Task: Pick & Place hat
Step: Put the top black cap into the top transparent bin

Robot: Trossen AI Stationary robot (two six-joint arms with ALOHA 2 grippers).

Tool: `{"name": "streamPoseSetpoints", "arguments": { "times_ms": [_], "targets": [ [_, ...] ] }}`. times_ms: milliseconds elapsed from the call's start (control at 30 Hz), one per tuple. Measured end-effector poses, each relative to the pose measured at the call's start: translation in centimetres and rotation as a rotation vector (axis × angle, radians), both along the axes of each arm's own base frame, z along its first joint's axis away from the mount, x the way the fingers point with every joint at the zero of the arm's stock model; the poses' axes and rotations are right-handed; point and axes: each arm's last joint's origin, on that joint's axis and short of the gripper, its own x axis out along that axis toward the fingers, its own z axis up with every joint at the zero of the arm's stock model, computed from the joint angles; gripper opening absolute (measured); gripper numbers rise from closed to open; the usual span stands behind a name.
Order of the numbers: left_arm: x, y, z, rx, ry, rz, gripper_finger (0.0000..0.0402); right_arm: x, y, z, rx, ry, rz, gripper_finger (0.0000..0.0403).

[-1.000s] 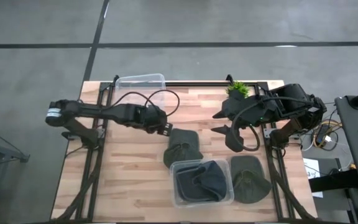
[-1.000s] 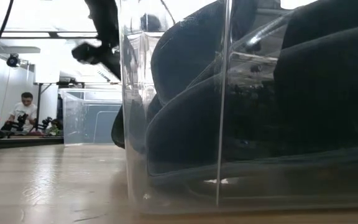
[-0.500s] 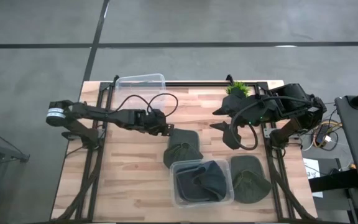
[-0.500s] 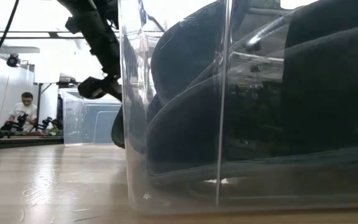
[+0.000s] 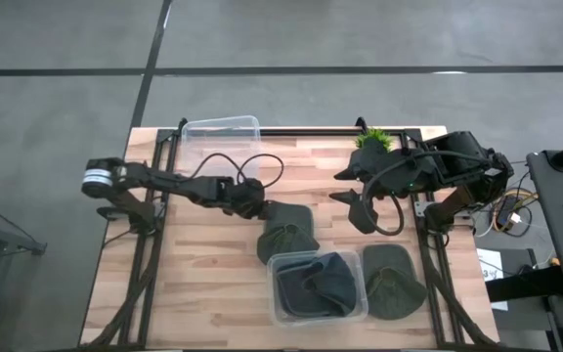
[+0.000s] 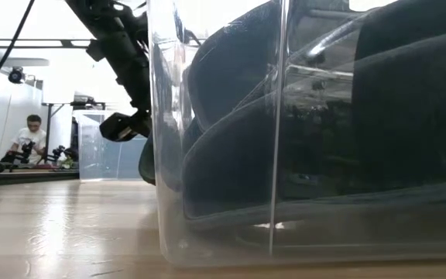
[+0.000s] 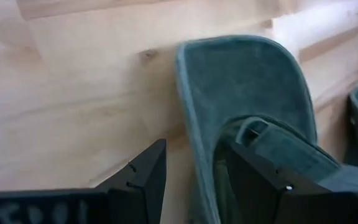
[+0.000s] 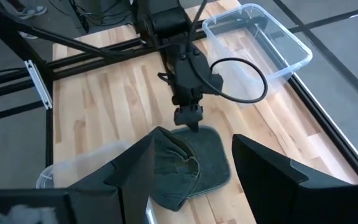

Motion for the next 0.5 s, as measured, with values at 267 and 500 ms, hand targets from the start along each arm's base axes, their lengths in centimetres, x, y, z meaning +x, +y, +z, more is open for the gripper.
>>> {"name": "streamPoseSetpoints", "arguments": {
  "times_ms": [267, 500],
  "targets": [
    [0.4, 0.1, -1.3, -0.026, 0.038, -0.012, 0.0126, 0.0, 0.0, 0.0, 0.015, -0.003, -0.012, 0.0210],
    [1.1, 0.2, -1.5, 0.014, -0.004, -0.071, 0.0038, 0.0, 0.0, 0.0, 0.014, -0.005, -0.013, 0.0210]
  ]
}}
